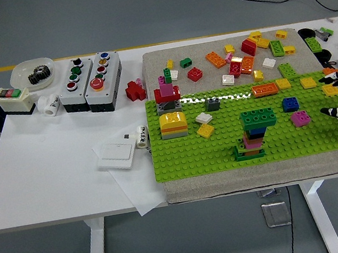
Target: Pick up the brick,pile it on top of brick,press brick,pick up the brick,pile it on top of brick,press brick
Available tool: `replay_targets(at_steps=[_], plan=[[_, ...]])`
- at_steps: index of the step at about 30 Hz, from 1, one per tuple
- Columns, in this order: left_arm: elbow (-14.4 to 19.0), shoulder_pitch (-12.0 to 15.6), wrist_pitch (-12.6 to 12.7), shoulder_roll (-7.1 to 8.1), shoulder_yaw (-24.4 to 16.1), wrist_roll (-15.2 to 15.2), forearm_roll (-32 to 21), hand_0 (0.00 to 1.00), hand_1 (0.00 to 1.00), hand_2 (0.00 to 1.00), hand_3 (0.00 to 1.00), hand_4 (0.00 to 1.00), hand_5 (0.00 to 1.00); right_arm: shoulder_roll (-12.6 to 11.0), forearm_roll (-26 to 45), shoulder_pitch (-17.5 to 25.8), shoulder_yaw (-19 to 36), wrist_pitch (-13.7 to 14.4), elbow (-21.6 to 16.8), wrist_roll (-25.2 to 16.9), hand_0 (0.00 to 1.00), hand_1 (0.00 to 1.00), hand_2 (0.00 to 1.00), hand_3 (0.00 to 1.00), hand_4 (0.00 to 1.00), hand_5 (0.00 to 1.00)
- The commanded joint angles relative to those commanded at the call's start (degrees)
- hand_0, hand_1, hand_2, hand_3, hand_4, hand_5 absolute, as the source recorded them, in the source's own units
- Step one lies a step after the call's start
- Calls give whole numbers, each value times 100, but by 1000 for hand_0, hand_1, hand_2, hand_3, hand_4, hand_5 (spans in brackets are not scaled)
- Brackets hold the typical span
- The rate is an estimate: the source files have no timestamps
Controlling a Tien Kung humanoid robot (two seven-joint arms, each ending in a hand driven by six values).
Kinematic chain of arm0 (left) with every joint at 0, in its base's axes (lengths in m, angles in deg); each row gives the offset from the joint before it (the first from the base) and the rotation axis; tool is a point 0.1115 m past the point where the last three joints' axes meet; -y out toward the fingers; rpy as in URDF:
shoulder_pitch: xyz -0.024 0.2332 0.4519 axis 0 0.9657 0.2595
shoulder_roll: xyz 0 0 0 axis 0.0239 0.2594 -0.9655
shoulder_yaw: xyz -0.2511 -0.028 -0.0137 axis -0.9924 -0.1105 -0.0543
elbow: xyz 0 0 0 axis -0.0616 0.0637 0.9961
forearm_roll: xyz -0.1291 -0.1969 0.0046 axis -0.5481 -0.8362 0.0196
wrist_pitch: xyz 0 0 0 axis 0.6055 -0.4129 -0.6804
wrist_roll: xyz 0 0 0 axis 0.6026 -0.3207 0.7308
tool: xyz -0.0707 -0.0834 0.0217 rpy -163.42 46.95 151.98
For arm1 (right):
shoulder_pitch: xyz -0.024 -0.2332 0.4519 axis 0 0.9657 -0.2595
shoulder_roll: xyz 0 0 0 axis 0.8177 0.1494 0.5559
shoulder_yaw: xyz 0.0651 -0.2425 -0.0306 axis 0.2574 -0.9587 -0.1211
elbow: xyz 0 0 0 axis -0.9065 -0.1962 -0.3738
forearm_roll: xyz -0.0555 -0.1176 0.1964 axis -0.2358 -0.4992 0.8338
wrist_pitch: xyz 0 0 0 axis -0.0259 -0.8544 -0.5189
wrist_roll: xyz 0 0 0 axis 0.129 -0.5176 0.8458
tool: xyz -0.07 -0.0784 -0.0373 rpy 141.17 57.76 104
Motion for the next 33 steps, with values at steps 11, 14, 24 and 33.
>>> replay_targets(at_steps=[11, 14, 24, 33], plan=[[1, -13, 8, 4, 28, 25, -42, 462, 560, 622, 631, 669, 797, -8, -374, -146, -323, -95, -16, -64, 698, 713, 756, 801, 858, 345], [-1, -12, 4, 4, 26, 25, -37, 461, 559, 621, 630, 671, 798, -4, -414, -175, -386, -112, -21, -79, 641, 677, 733, 724, 830, 378], [2, 0, -7, 4, -10, 5, 15, 461, 558, 621, 630, 672, 798, 10, -600, -302, -640, -92, -40, -195, 616, 665, 728, 657, 824, 362], [5, 6, -19, 8, -42, -12, 71, 461, 559, 620, 631, 672, 799, 18, -820, -371, -788, -61, -58, -242, 594, 656, 720, 640, 811, 340]])
